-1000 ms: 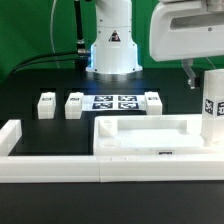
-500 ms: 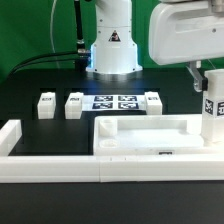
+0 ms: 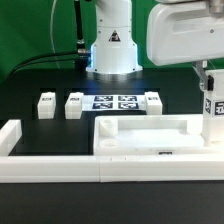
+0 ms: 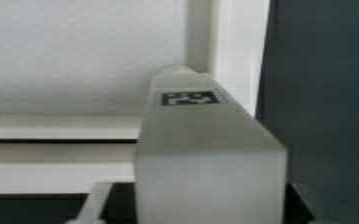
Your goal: Assemble desk
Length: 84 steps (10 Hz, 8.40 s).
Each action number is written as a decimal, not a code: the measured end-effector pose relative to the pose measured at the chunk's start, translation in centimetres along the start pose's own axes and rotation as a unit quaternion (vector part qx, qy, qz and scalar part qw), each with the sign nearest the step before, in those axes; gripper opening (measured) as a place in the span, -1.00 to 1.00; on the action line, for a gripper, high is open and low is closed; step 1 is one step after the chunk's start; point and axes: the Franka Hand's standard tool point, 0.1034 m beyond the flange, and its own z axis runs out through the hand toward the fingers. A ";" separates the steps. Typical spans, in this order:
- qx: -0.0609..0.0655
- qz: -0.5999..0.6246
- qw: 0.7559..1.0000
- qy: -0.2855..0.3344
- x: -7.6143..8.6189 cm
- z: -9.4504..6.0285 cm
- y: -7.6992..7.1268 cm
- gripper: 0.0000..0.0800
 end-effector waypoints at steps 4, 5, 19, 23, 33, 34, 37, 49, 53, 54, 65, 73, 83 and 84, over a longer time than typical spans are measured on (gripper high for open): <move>0.005 0.227 0.974 0.006 0.1 0.1 0.3 -0.28; 0.011 0.294 0.956 0.014 0.2 0.2 0.6 -0.28; 0.005 0.343 0.939 0.030 0.1 0.3 0.0 0.62; -0.010 0.121 0.992 0.036 -0.2 0.6 0.2 0.62; -0.028 -0.184 0.982 0.028 0.2 0.0 0.0 0.29; -0.028 -0.184 0.982 0.028 0.2 0.1 0.1 -0.06; -0.028 -0.183 0.982 0.028 0.1 0.1 0.1 -0.28; 0.008 0.369 0.928 0.038 0.3 0.2 0.5 -0.28; 0.014 0.476 0.879 0.035 0.3 0.3 0.6 -0.28; 0.014 0.472 0.881 0.035 0.3 0.3 0.5 -0.26; -0.012 0.115 0.993 0.034 0.5 -0.3 0.3 0.62; -0.033 -0.216 0.975 0.029 0.5 0.0 0.6 0.62; -0.027 -0.103 0.994 0.032 0.5 0.1 0.6 -0.28; -0.021 -0.050 0.998 0.033 0.5 0.1 0.7 -0.28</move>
Offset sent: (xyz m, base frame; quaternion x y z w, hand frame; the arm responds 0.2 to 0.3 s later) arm -0.0098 0.0021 -0.0076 0.0218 -0.0162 0.3195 0.9472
